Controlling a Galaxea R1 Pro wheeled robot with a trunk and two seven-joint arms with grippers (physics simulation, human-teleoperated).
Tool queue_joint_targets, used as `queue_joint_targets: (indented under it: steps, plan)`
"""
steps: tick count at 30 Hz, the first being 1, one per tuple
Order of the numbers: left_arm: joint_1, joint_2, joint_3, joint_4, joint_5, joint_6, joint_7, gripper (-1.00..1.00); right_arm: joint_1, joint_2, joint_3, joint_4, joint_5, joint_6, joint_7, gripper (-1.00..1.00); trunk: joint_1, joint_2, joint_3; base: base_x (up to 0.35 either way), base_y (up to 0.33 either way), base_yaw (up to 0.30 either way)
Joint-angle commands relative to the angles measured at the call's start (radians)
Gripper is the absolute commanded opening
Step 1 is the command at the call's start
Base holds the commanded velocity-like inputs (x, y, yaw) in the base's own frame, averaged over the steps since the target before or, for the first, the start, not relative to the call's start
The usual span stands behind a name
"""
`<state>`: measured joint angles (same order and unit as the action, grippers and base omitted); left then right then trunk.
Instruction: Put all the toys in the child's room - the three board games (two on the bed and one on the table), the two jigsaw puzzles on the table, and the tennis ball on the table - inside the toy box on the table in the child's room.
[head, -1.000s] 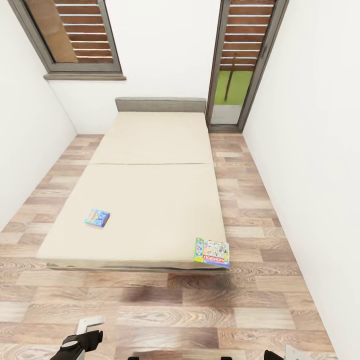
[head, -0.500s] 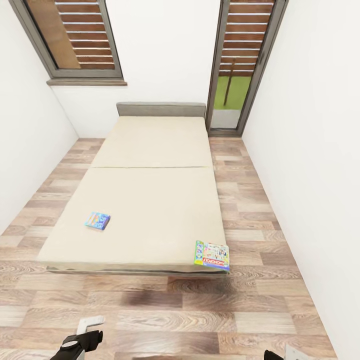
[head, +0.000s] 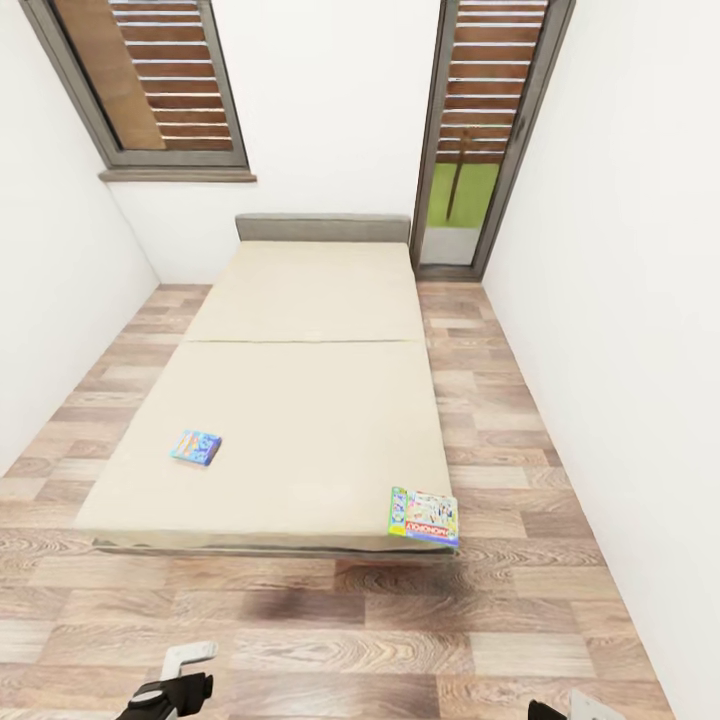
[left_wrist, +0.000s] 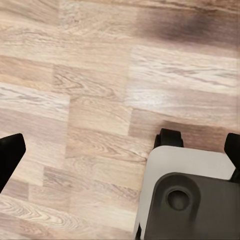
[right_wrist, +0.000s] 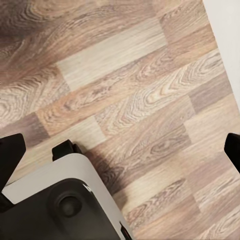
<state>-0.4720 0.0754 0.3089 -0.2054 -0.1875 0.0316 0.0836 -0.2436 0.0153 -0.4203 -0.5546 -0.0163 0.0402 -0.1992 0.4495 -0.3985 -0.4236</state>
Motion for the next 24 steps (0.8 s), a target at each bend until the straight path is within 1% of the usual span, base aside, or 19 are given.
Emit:
queue_joint_targets:
  steps: [1, 5, 12, 15, 19, 24]
  plan:
    - [0.0, -0.001, 0.006, 0.0, -0.01, 0.005, 0.001, 1.0, 0.0, 0.001, -0.003, -0.002, -0.002, 0.004, -0.001, 1.0, 0.001, -0.002, 0.0, 0.0, 0.0, 0.0]
    - [0.0, -0.002, 0.007, 0.002, -0.009, 0.018, 0.001, 1.0, 0.0, 0.001, -0.003, -0.002, -0.002, 0.004, -0.001, 1.0, 0.001, -0.002, 0.006, 0.0, 0.0, 0.0]
    - [0.0, -0.004, 0.008, 0.003, -0.009, 0.071, 0.002, 1.0, 0.0, 0.0, -0.003, -0.002, -0.002, 0.004, -0.001, 1.0, 0.001, -0.002, 0.017, 0.0, 0.0, 0.0]
    - [0.0, -0.011, 0.007, 0.005, -0.009, 0.086, 0.001, 1.0, 0.0, 0.0, -0.003, -0.002, -0.002, 0.004, -0.001, 1.0, 0.001, -0.002, 0.022, 0.0, 0.0, 0.0]
    - [0.0, -0.016, 0.005, 0.019, -0.009, 0.087, 0.002, 1.0, 0.0, 0.0, -0.003, -0.002, -0.002, 0.004, -0.001, 1.0, 0.001, -0.002, 0.028, 0.0, 0.0, 0.0]
    - [0.0, -0.013, 0.004, 0.065, -0.009, 0.079, 0.001, 1.0, 0.0, 0.0, -0.003, -0.002, -0.002, 0.004, -0.002, 1.0, 0.001, -0.002, 0.036, 0.0, 0.0, 0.0]
